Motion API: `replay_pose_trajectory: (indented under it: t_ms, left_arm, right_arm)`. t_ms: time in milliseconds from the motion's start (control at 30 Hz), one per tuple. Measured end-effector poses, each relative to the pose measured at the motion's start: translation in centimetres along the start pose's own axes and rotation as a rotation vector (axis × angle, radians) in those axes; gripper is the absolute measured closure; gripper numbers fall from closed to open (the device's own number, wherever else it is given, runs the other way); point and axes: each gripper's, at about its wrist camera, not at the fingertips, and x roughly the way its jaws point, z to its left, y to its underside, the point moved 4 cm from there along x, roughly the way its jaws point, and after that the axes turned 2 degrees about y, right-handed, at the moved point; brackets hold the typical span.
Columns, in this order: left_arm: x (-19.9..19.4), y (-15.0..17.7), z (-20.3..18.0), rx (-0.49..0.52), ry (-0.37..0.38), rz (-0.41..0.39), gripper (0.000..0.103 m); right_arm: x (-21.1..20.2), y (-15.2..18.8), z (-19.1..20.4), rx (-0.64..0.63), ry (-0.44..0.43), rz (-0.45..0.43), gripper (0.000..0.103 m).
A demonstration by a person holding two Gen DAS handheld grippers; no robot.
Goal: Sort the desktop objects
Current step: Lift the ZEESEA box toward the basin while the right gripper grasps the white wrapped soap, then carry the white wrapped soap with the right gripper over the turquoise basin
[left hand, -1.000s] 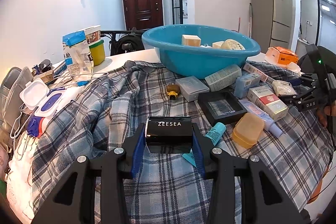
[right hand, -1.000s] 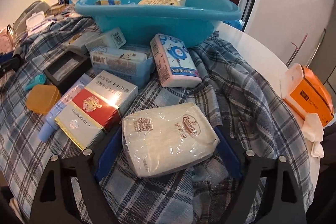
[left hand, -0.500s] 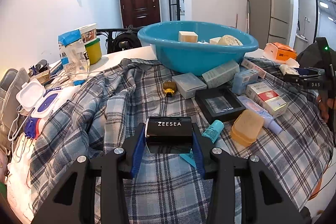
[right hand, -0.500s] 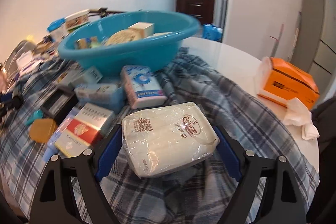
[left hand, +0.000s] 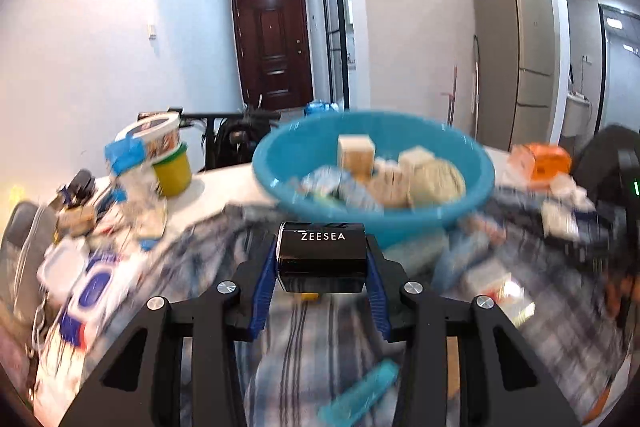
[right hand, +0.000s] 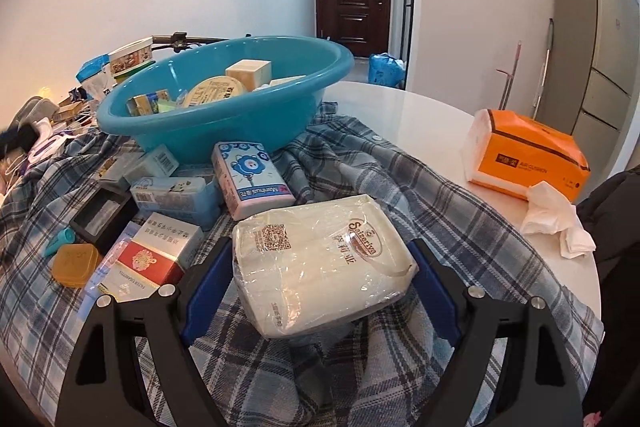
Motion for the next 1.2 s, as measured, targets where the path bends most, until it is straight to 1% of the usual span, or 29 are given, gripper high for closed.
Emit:
replay_pose_trajectory:
  t_ms: [100, 167, 300, 433, 500, 533, 633, 667, 767, 833, 900, 1033, 1100, 1200]
  left_arm:
    - [2.0, -3.0, -0.5, -0.013, -0.007, -0.022, 0.060]
    - [3.5, -4.7, -0.5, -0.038, -0.008, -0.036, 0.060]
    - [6.8, -7.2, -0.4, -0.075, 0.001, -0.017, 0.060]
    - [9.2, -8.0, -0.2, -0.100, -0.004, -0.020, 0.060]
    - [9.9, -8.0, 0.0, -0.120, 0.001, -0.020, 0.060]
    - [10.3, -8.0, 0.0, -0.119, 0.000, -0.002, 0.060]
    - [10.5, -7.6, 0.0, -0.121, 0.009, -0.007, 0.060]
    - [10.7, -7.4, 0.1, -0.119, 0.008, 0.005, 0.060]
    - [11.1, -7.0, -0.1, -0.119, 0.008, 0.028, 0.060]
    - [11.2, -6.8, -0.3, -0.119, 0.029, 0.037, 0.060]
    - [11.1, -6.6, -0.7, -0.105, 0.023, 0.035, 0.060]
    - [10.8, -6.7, -1.2, -0.085, 0.016, 0.024, 0.060]
    - [10.5, -6.9, -1.1, -0.088, 0.018, 0.012, 0.060]
    - [10.1, -7.2, -0.7, -0.105, 0.024, -0.007, 0.060]
  right_arm:
    - [0.0, 0.0, -0.1, 0.000, 0.003, -0.001, 0.018]
    - [-0.1, 0.0, -0.1, -0.003, 0.006, -0.002, 0.018]
    - [-0.3, 0.0, 0.0, -0.008, 0.014, -0.012, 0.018]
    - [-0.5, 0.0, 0.0, -0.009, 0.021, -0.024, 0.018]
    - [-0.9, -0.2, 0.0, -0.003, 0.021, -0.046, 0.018]
    - [-1.5, -0.3, 0.0, 0.004, 0.010, -0.077, 0.018]
    - [-2.9, -1.1, 1.0, -0.028, -0.004, -0.159, 0.018]
    - [-3.2, -1.7, 1.5, -0.035, -0.006, -0.175, 0.018]
    - [-4.1, -4.1, 2.9, -0.029, -0.054, -0.219, 0.018]
    - [-4.7, -6.3, 4.1, -0.047, -0.054, -0.256, 0.018]
    - [-4.9, -8.5, 5.4, -0.059, -0.068, -0.267, 0.018]
    - [-5.2, -12.1, 7.7, -0.079, -0.067, -0.307, 0.018]
    - [-5.2, -13.8, 8.4, -0.062, -0.093, -0.329, 0.018]
    - [-4.5, -16.3, 9.3, -0.054, -0.089, -0.368, 0.018]
